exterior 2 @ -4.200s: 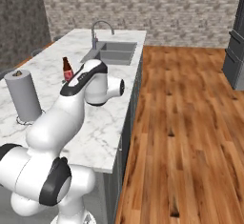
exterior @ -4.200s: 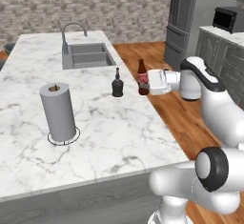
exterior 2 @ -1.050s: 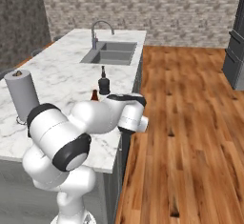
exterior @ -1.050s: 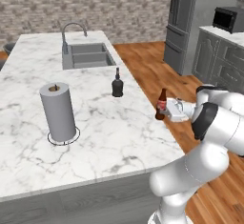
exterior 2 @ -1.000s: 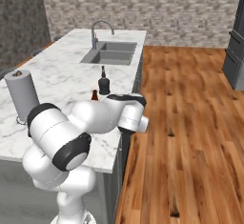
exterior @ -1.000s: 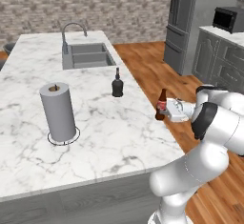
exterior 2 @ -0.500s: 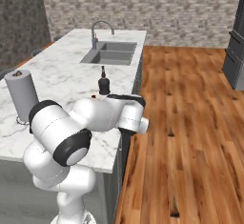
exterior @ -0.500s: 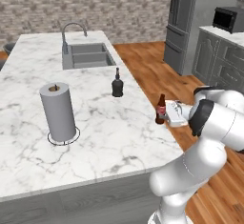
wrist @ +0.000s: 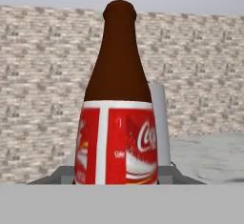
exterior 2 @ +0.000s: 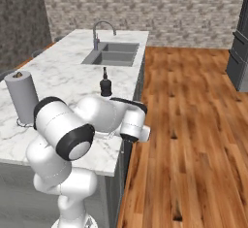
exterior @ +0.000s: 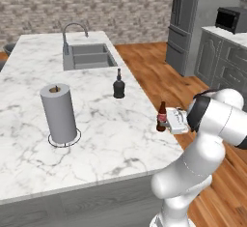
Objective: Move the drinks to the dining counter.
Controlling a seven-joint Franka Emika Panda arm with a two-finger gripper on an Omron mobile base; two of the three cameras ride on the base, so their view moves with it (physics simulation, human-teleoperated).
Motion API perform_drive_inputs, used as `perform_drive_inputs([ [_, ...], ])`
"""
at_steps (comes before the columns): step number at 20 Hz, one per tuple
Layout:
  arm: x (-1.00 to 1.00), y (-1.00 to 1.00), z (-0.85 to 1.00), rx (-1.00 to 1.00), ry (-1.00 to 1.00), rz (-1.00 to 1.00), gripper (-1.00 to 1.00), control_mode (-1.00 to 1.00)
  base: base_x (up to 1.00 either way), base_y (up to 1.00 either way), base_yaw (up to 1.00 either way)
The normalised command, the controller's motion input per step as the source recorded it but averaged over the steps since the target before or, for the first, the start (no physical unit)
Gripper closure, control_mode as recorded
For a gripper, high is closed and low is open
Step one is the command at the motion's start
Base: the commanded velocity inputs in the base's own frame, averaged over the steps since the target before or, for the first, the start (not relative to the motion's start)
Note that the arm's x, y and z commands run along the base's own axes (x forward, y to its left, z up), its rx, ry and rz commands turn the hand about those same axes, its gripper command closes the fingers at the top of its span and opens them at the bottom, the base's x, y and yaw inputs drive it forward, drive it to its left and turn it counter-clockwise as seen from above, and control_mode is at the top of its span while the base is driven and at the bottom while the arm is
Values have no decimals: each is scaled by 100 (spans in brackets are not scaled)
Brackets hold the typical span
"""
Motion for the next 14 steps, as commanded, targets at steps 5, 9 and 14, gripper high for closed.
perform_drive_inputs([
  [5,0,0,-32,0,0,0,100,-100,0,0,0],
  [9,1,0,-37,0,0,0,100,-100,0,0,0],
  [14,10,0,-43,0,-2,0,100,-100,0,0,0],
])
